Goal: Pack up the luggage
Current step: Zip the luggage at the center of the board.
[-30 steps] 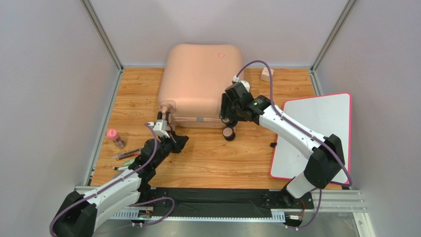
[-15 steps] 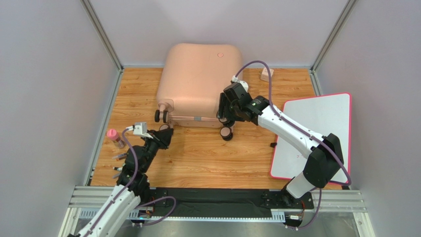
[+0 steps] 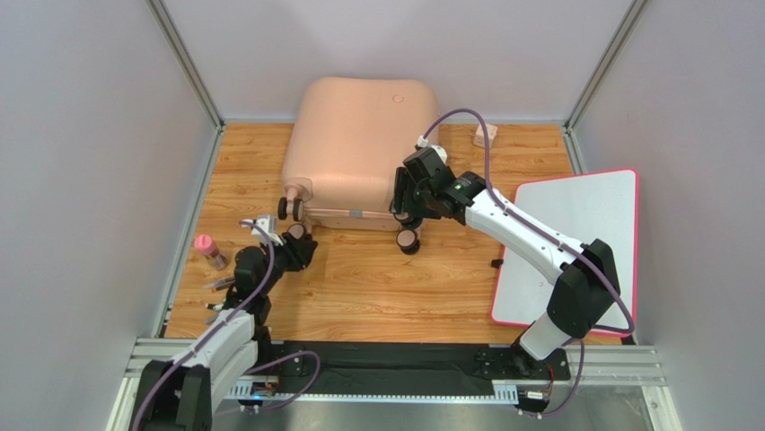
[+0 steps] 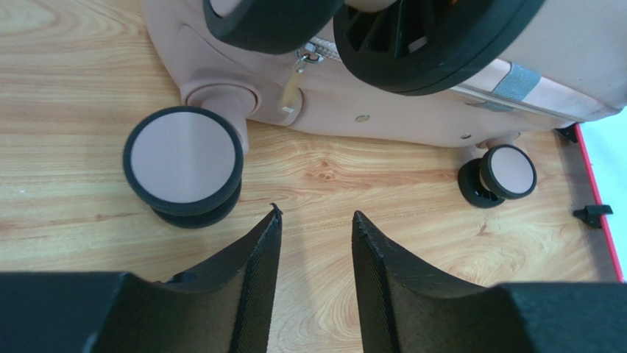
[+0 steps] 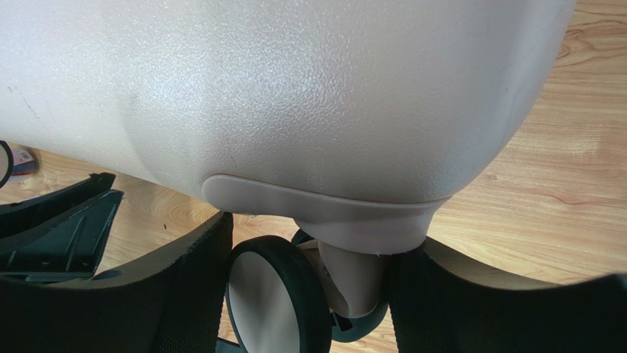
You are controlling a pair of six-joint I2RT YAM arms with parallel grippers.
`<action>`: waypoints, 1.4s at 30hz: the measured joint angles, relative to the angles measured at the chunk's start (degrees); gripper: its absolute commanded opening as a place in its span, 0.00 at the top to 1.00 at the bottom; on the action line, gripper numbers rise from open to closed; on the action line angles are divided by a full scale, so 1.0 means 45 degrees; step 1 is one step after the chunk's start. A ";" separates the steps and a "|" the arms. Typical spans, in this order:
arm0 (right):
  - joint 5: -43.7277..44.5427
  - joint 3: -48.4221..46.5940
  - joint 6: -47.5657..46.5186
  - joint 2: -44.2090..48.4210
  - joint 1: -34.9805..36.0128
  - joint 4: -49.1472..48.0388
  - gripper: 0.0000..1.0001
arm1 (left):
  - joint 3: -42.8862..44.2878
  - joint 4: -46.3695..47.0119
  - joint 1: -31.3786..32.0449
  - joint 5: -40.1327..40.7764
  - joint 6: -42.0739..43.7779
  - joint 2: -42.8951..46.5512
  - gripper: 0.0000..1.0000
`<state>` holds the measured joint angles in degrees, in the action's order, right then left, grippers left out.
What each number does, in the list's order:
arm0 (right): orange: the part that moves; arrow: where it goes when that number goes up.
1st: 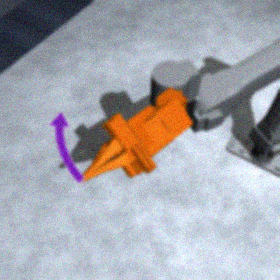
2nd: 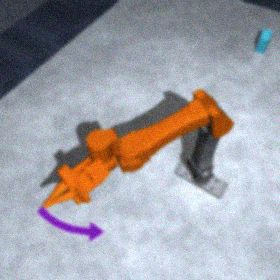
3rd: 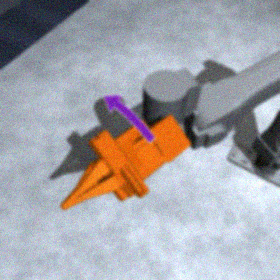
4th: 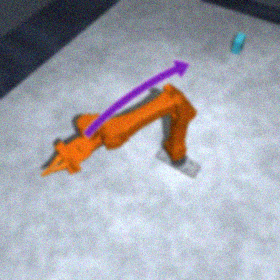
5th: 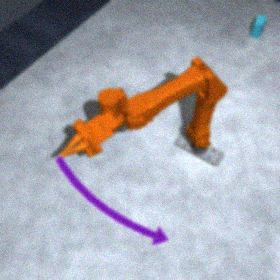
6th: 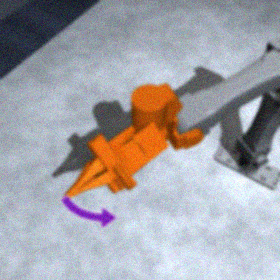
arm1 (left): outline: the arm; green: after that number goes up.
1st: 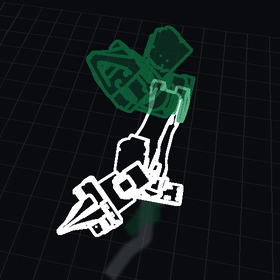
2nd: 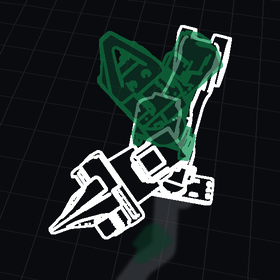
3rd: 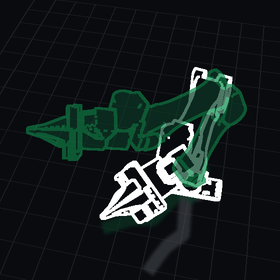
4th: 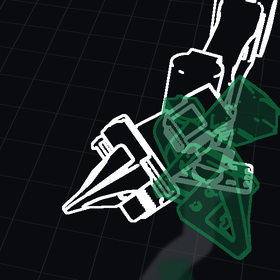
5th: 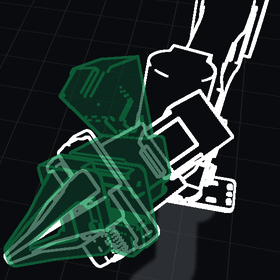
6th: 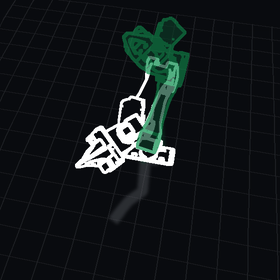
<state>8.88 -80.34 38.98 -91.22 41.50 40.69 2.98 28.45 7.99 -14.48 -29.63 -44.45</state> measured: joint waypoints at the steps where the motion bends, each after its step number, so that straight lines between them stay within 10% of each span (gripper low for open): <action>1: -0.0005 -0.0024 -0.0010 -0.0015 0.0000 0.0000 1.00 | 0.0000 0.0403 -0.0083 -0.0189 0.0039 -0.0588 0.51; 42: -0.1248 -0.0432 -0.1763 -0.0617 -0.0005 -0.0631 1.00 | 0.0573 0.9262 -0.0146 0.1535 0.1088 -0.8218 0.52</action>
<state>3.27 -82.28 31.05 -94.00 41.47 37.85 5.56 70.13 7.33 -7.57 -24.73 -81.43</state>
